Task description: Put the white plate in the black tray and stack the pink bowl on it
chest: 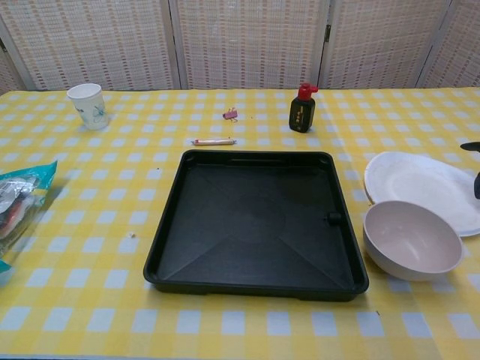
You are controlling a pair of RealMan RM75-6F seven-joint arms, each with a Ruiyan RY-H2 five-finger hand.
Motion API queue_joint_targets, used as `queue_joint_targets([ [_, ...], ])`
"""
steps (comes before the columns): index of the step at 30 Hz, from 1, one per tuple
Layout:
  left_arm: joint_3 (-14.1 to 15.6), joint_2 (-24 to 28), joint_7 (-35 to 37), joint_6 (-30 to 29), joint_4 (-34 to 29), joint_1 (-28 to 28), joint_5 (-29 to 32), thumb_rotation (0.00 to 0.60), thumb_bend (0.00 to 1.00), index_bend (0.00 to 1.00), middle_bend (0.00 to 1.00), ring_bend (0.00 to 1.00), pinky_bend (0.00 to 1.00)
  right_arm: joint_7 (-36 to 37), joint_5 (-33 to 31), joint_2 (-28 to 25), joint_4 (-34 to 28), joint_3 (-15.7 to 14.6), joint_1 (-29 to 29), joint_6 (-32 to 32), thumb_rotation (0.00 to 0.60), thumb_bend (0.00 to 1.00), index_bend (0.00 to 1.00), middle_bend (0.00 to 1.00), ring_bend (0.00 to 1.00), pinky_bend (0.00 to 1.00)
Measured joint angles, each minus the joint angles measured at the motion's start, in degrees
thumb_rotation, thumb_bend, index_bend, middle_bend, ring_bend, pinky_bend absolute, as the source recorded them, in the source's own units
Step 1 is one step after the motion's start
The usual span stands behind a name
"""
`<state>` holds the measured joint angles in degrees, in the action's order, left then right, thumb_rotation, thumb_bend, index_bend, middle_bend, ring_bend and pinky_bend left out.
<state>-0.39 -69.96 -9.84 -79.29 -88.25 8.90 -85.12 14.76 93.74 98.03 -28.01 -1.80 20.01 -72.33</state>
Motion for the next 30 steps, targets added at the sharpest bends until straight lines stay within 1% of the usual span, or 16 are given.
queue_joint_targets([
  [8, 0.1, -0.1, -0.2, 0.1, 0.0, 0.0, 0.1, 0.6, 0.26, 0.0, 0.0, 0.03, 0.01, 0.1, 0.0, 1.1, 1.1, -0.4, 0.6, 0.2, 0.6, 0.3, 0.45, 0.0, 0.05, 0.04],
  [10, 0.1, 0.0, -0.1, 0.1, -0.1, 0.0, 0.1, 0.6, 0.27, 0.0, 0.0, 0.03, 0.01, 0.2, 0.0, 1.5, 1.3, -0.4, 0.8, 0.3, 0.6, 0.31, 0.46, 0.0, 0.05, 0.04],
  [19, 0.2, 0.2, 0.2, 0.1, -0.1, 0.0, -0.1, 0.6, 0.27, 0.0, 0.0, 0.03, 0.01, 0.4, 0.0, 2.7, 2.2, -0.6, 2.1, 0.9, 0.6, 0.46, 0.5, 0.0, 0.06, 0.04],
  [26, 0.0, 0.0, -0.2, 0.0, 0.0, -0.1, 0.3, 0.6, 0.27, 0.0, 0.0, 0.03, 0.01, 0.5, 0.1, 3.3, 2.6, -0.8, 2.8, 1.3, 0.6, 0.48, 0.53, 0.01, 0.07, 0.04],
  [30, 0.0, 0.0, -0.2, -0.2, 0.0, -0.2, 0.2, 0.6, 0.27, 0.0, 0.0, 0.03, 0.01, 0.7, 0.1, 3.6, 2.7, -0.8, 2.9, 0.8, 0.6, 0.49, 0.57, 0.03, 0.09, 0.04],
])
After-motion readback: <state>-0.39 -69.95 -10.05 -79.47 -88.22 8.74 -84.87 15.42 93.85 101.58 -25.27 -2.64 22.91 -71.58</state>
